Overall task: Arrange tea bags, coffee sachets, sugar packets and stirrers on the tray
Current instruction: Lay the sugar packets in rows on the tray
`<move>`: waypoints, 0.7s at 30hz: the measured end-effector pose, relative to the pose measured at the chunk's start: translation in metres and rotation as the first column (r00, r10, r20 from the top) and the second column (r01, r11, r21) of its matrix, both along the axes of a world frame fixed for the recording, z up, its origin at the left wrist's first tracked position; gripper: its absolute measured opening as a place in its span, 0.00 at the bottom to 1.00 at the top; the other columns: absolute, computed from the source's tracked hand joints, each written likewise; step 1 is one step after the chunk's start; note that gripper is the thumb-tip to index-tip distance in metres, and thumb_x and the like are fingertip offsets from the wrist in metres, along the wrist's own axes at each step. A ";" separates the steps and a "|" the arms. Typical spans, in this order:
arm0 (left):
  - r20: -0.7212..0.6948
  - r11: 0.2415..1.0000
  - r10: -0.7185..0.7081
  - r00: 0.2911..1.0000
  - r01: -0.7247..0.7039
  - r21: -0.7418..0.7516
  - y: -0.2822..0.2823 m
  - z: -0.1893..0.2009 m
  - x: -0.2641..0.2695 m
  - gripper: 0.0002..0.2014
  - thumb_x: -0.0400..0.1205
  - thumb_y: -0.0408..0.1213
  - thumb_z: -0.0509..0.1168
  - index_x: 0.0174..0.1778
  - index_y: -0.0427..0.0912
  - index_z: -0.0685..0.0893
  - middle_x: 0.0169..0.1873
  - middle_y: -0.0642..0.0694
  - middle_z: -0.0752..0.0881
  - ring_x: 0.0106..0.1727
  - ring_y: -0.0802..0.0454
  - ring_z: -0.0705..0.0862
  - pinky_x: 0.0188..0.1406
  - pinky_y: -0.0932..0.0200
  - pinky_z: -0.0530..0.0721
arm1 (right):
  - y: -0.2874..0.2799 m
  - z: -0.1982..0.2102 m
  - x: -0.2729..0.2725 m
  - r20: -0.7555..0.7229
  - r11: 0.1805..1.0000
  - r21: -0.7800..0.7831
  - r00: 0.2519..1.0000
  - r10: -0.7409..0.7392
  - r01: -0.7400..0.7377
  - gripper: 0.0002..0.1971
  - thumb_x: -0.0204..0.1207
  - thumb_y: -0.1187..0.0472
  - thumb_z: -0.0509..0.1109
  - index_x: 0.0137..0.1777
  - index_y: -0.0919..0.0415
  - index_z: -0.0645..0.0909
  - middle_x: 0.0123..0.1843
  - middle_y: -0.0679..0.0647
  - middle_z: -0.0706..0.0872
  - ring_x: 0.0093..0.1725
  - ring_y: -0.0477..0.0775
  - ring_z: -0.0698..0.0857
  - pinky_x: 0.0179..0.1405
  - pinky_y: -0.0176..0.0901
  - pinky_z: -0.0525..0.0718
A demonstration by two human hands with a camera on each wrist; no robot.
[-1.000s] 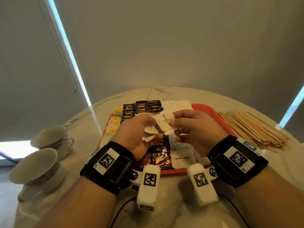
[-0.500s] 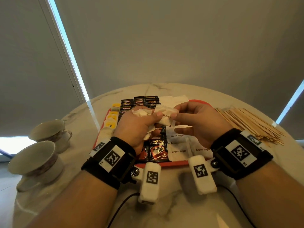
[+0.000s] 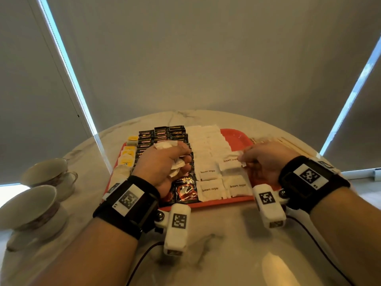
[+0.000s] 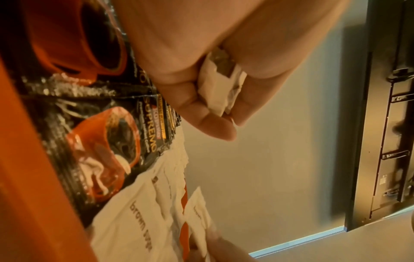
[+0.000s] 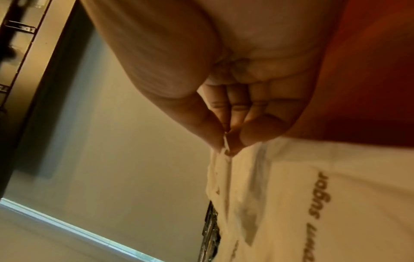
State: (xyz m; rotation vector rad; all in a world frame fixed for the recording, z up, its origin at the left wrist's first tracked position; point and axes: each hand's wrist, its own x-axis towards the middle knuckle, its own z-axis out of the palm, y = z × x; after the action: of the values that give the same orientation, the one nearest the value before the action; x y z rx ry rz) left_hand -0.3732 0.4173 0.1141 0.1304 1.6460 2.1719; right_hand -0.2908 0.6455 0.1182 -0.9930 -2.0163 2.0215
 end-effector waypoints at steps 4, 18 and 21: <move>0.021 1.000 0.020 1.000 -0.019 -0.003 -0.001 -0.001 -0.001 0.02 0.84 0.28 0.73 0.47 0.38 0.90 0.34 0.42 0.90 0.31 0.53 0.89 0.25 0.60 0.87 | 0.003 -0.004 0.002 0.061 0.999 0.038 0.998 -0.017 0.015 0.12 0.73 0.74 0.77 0.55 0.69 0.86 0.47 0.62 0.85 0.41 0.58 0.82 0.38 0.46 0.84; 0.037 1.000 0.022 0.999 -0.021 -0.013 -0.001 -0.004 -0.004 0.01 0.85 0.29 0.73 0.50 0.38 0.89 0.35 0.43 0.91 0.33 0.52 0.89 0.28 0.58 0.87 | 0.004 -0.012 0.004 0.051 0.987 0.155 0.998 -0.045 0.037 0.09 0.73 0.75 0.78 0.52 0.67 0.89 0.54 0.69 0.92 0.44 0.60 0.85 0.40 0.47 0.84; 0.035 0.999 0.029 0.999 -0.028 -0.018 -0.001 -0.004 -0.004 0.02 0.84 0.30 0.74 0.51 0.38 0.89 0.35 0.43 0.91 0.33 0.52 0.89 0.27 0.58 0.87 | 0.002 -0.015 0.003 0.034 0.985 0.166 0.998 -0.060 0.054 0.08 0.76 0.74 0.75 0.53 0.68 0.88 0.54 0.71 0.92 0.44 0.62 0.85 0.46 0.51 0.85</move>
State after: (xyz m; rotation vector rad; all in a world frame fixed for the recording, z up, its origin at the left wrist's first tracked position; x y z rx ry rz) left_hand -0.3773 0.4163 0.1097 0.0631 1.6565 2.1678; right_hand -0.2875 0.6478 0.1036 -1.0499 -2.1084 1.7865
